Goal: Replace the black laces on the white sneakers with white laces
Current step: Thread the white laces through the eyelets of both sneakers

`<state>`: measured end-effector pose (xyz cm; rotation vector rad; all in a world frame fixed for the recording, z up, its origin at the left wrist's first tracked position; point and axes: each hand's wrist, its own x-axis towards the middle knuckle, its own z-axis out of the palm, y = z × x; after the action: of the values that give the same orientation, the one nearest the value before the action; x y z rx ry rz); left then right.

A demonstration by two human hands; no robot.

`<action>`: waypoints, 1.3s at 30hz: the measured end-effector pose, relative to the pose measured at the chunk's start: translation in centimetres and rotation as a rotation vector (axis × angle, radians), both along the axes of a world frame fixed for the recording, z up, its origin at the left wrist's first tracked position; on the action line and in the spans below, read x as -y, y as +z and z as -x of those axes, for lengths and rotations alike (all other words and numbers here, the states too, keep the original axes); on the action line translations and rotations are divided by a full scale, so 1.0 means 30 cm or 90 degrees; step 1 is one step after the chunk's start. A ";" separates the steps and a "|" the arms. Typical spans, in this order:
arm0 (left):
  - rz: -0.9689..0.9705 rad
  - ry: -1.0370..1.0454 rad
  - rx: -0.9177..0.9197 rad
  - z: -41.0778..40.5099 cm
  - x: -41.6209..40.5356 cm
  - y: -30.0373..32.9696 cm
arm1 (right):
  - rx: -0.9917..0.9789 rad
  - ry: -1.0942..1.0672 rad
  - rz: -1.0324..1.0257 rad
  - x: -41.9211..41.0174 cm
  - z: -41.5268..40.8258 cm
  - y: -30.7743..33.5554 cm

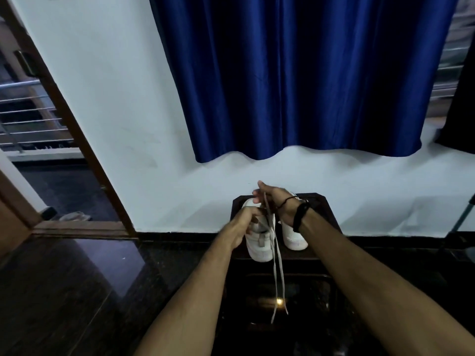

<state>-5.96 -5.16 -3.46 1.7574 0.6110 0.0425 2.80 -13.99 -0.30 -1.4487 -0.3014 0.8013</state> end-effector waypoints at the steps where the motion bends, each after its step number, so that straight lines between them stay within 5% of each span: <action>1: 0.020 -0.004 0.039 0.000 0.005 0.017 | -0.007 0.012 -0.022 0.011 -0.002 0.025; 6: 0.144 -0.089 0.137 0.044 0.018 0.076 | -0.022 -0.016 -0.075 0.042 -0.039 0.125; 10: 0.241 -0.063 0.154 0.084 -0.057 0.140 | 0.167 -0.056 0.119 0.096 -0.091 0.113; 16: 0.096 -0.043 0.088 0.182 -0.196 0.252 | 0.438 0.115 0.497 0.160 -0.115 0.050; 22: 0.000 0.031 0.077 0.240 -0.290 0.266 | 0.432 0.274 0.610 0.229 -0.099 -0.033; 24: -0.038 -0.006 0.044 0.230 -0.276 0.247 | 0.490 0.178 0.576 0.227 -0.117 -0.071; 26: -0.134 -0.079 0.015 0.195 -0.225 0.217 | 0.547 0.067 0.374 0.215 -0.086 -0.059; 28: -0.197 -0.117 0.028 0.149 -0.156 0.190 | 0.290 0.155 0.056 0.184 -0.002 -0.019; 30: -0.204 -0.120 0.052 0.103 -0.108 0.168 | 0.183 0.279 -0.060 0.140 0.033 -0.027; 39: -0.175 -0.036 0.037 0.010 -0.139 0.036 | 0.527 0.109 0.159 0.127 -0.021 -0.146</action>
<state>-6.26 -0.99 -2.37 2.0309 0.5313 0.1441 3.44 -17.80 -4.68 -1.9658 -0.9875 0.3350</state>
